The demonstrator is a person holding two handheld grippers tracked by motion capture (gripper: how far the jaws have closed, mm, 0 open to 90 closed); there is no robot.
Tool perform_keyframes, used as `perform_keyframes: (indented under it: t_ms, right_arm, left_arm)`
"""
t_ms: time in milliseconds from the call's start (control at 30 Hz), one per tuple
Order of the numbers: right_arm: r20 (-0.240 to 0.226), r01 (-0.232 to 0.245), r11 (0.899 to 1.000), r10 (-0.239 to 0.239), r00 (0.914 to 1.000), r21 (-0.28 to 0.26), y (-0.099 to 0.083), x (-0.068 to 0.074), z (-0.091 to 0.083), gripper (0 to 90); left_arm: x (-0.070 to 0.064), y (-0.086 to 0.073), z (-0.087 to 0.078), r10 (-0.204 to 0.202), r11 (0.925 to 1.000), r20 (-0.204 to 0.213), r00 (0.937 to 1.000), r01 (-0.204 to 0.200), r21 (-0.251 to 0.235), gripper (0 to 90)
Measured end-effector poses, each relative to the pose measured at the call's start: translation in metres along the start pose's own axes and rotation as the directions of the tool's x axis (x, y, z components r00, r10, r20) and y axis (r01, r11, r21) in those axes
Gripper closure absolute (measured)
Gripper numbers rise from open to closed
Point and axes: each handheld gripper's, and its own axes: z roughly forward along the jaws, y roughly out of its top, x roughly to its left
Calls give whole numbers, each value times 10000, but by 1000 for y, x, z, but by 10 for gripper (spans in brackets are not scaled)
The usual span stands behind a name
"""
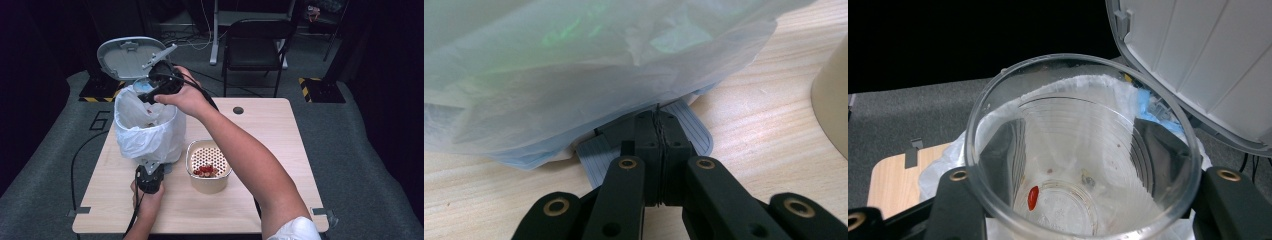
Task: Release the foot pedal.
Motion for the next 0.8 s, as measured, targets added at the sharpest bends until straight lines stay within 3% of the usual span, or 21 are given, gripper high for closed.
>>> perform_keyframes:
  t_ms: [167,467,533,567,600,633,800]
  right_arm:
    - [58,71,10000,-71,10000,35,-1,-1,9,386]
    - [462,-204,9997,197,9987,153,-7,-4,23,351]
    - [755,-199,9998,205,9969,-94,-9,-3,27,260]
    - [869,-362,9992,378,9955,-197,-10,-3,30,152]
    - [940,-675,9976,685,9932,-138,-10,-1,34,122]
    - [955,-730,9973,737,9927,-104,-11,-1,37,122]
    - [1198,-726,9973,736,9901,-124,-13,4,41,84]
  left_arm:
    - [0,0,0,39,10000,4,10000,-39,23,889]
    - [0,0,0,5,10000,-5,10000,-5,7,889]
    - [0,0,0,35,10000,-1,10000,-35,5,889]
    - [1,0,-1,92,9999,-30,10000,-91,82,889]
    - [1,0,0,40,10000,-33,10000,-40,61,889]
    - [2,1,0,202,9998,-68,9998,-203,-9,889]
    - [1,0,0,89,9999,-37,10000,-90,-59,890]
